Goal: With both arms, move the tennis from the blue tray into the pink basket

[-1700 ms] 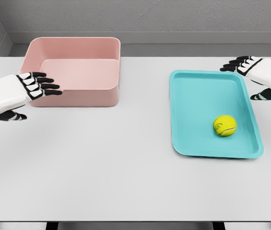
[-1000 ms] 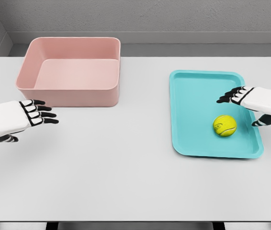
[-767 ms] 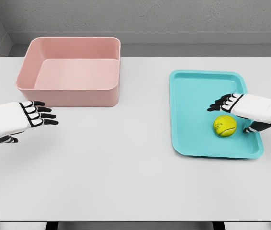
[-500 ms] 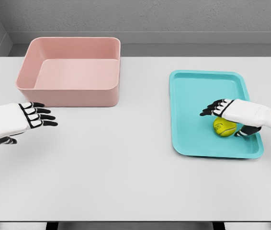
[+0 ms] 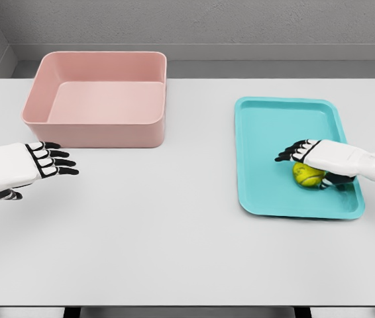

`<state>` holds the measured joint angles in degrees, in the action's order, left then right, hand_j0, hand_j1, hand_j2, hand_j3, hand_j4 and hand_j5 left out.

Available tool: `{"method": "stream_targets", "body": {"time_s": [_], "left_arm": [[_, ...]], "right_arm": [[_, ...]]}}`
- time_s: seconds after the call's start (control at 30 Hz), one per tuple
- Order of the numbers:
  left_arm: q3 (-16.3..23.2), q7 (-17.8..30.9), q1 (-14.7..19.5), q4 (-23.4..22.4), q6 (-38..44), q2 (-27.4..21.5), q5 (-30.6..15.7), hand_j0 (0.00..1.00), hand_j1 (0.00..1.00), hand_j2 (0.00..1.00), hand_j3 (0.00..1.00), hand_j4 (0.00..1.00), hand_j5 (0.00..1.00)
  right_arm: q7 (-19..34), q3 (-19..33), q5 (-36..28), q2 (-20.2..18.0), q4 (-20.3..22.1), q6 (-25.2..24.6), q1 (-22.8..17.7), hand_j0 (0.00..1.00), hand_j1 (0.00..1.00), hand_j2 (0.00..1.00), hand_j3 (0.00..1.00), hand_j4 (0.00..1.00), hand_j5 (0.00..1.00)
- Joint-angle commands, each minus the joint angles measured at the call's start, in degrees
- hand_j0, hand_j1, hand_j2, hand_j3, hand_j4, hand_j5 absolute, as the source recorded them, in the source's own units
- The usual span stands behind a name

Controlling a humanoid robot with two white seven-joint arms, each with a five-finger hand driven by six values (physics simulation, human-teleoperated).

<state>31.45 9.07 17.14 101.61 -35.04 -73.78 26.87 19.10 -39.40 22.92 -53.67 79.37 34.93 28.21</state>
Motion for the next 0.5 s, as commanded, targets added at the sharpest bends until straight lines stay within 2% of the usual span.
{"method": "stream_targets", "body": {"time_s": [0.0, 0.1, 0.27, 0.47], "left_arm": [[-0.07, -0.11, 0.00, 0.08, 0.04, -0.14, -0.33, 1.00, 1.00, 1.00, 1.00, 1.00, 1.00], [-0.07, -0.02, 0.00, -0.01, 0.04, -0.14, -0.42, 1.00, 1.00, 1.00, 1.00, 1.00, 1.00], [-0.07, -0.02, 0.00, -0.01, 0.04, -0.14, -0.42, 1.00, 1.00, 1.00, 1.00, 1.00, 1.00], [-0.07, -0.02, 0.00, -0.01, 0.04, -0.14, -0.51, 1.00, 1.00, 1.00, 1.00, 1.00, 1.00]], "right_arm": [[1.81, -0.23, 0.11, -0.03, 0.08, 0.07, 0.00, 0.93, 0.93, 0.93, 0.93, 0.93, 0.93], [2.78, -0.06, 0.02, -0.29, 0.08, 0.07, 0.09, 0.83, 0.83, 0.83, 0.83, 0.83, 0.83], [2.78, 0.38, 0.02, -0.73, 0.35, 0.07, 0.26, 0.72, 0.72, 0.72, 0.72, 0.72, 0.72], [2.78, 0.47, -0.07, -0.91, 0.35, 0.07, 0.35, 0.64, 0.64, 0.64, 0.64, 0.64, 0.64]]}}
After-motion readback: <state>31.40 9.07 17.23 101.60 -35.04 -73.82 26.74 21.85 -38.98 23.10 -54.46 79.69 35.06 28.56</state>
